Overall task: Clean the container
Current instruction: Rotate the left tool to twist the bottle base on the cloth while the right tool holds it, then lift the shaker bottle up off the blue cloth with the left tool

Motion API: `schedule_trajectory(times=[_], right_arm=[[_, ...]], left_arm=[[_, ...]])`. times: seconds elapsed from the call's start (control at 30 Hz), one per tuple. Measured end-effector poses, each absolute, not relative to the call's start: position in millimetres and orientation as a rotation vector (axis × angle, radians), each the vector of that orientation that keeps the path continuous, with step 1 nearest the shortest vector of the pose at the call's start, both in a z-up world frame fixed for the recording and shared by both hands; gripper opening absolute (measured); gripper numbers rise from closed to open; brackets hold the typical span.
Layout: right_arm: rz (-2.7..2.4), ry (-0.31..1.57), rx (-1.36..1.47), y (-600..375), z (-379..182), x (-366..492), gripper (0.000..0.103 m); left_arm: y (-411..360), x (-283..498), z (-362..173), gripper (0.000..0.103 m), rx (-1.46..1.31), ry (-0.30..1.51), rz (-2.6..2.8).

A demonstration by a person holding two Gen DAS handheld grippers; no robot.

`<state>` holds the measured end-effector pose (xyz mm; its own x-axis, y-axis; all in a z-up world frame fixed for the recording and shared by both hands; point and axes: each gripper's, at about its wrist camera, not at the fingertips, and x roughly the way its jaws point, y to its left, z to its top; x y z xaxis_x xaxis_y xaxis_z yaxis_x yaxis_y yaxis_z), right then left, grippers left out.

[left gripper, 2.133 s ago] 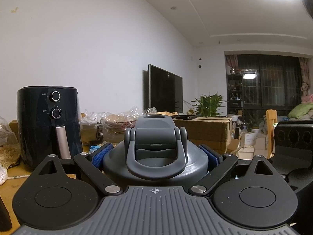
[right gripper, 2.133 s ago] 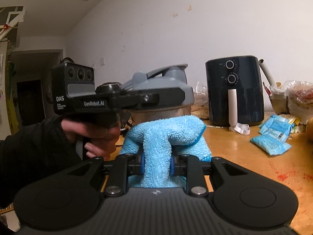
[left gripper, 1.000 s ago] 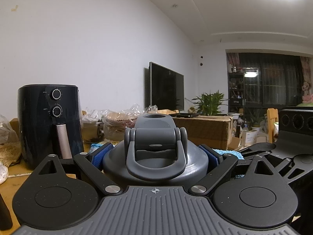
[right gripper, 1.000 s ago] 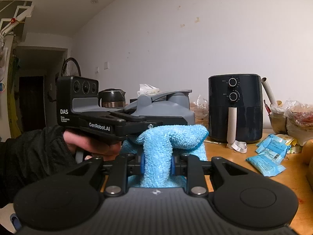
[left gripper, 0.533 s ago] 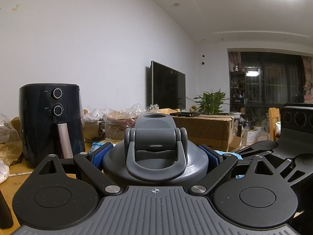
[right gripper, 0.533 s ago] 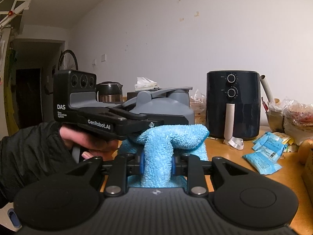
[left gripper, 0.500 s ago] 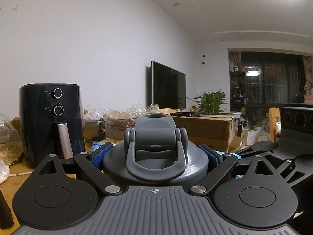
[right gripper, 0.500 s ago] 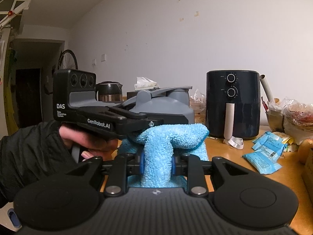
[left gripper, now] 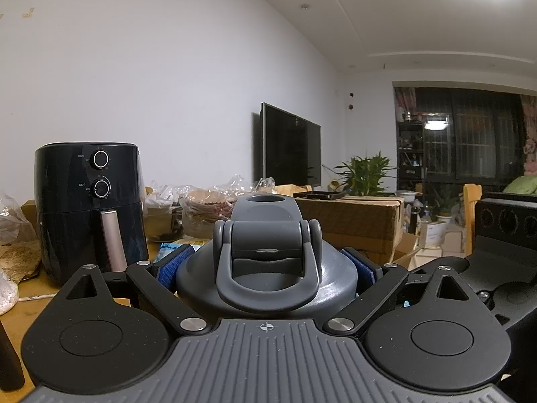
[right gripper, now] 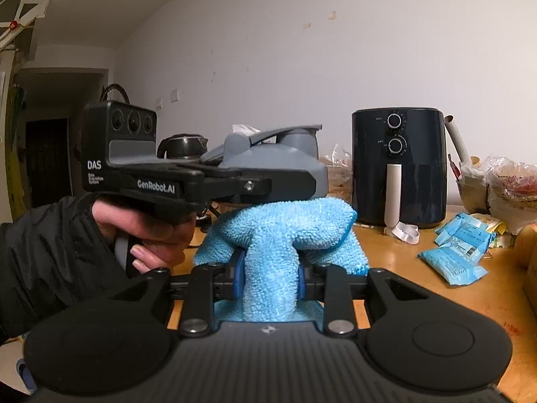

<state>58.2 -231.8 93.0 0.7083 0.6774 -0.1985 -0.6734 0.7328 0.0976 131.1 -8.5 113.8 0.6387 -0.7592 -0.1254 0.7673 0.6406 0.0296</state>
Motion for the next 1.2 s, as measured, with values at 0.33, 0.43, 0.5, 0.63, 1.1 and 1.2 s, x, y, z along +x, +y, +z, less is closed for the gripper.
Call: schedule_trajectory(times=[0.33,0.43,0.5,0.63,1.1,1.2], right_arm=[[0.763,0.304,0.009,-229.6,73.2,65.8,0.026],[0.766,0.329,0.001,-228.2,66.4,68.2,0.025],[0.767,0.347,-0.006,-226.8,62.2,70.0,0.025],[0.771,0.383,-0.009,-225.3,55.0,73.5,0.025],[0.765,0.471,-0.023,-219.0,34.3,80.2,0.026],[0.764,0.475,-0.016,-219.2,33.8,79.8,0.027]], left_arm=[[-8.1,132.6,113.1,0.094,0.080,0.102,-0.872],[-8.1,132.8,112.9,0.094,0.080,0.102,-0.870],[-8.5,132.3,113.0,0.094,0.080,0.102,-0.870],[-8.7,131.9,112.8,0.094,0.078,0.101,-0.870],[-8.3,130.3,114.0,0.094,0.076,0.100,-0.867],[-8.3,129.5,114.5,0.094,0.077,0.100,-0.864]])
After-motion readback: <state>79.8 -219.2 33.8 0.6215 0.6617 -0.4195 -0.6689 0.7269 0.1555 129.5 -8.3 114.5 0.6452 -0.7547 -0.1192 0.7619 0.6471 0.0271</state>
